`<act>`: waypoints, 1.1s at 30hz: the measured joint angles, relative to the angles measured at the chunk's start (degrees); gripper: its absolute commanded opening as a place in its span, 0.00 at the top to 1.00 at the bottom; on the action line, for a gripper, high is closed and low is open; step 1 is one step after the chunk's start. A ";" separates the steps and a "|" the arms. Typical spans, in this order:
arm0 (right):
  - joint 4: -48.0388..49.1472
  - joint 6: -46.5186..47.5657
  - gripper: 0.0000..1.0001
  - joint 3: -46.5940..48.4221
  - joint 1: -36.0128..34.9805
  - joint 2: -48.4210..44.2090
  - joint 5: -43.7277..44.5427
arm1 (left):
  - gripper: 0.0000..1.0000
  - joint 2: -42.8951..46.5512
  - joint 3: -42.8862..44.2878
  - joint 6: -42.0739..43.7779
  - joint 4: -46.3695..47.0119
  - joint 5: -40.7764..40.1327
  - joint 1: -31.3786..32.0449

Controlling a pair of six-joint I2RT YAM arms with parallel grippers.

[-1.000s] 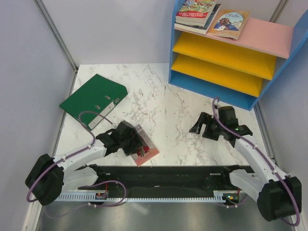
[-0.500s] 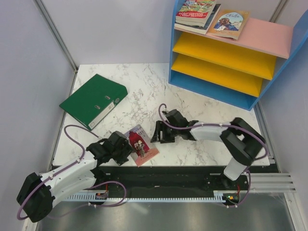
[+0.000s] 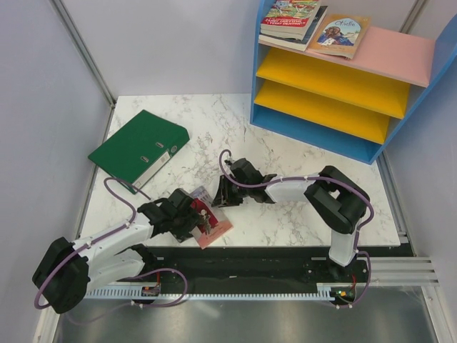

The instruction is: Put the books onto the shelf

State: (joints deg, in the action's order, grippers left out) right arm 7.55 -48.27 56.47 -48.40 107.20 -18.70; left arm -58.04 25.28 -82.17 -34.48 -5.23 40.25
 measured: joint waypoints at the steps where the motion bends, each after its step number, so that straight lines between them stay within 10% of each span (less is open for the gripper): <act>1: 0.00 0.02 0.71 0.00 -0.13 0.00 0.02 | 0.31 -0.09 0.02 0.00 0.09 0.04 0.00; 23: -0.70 2.89 0.64 6.21 -3.72 2.82 -2.05 | 0.31 -3.06 1.22 0.46 0.44 0.98 -0.04; 33: -1.57 4.79 0.96 6.75 -3.48 3.45 -2.95 | 0.29 -2.12 1.20 1.84 0.74 1.09 -0.02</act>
State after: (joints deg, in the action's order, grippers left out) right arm 5.98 -43.48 63.22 -51.88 110.65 -21.65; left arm -60.16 26.48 -80.34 -33.74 -4.14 40.23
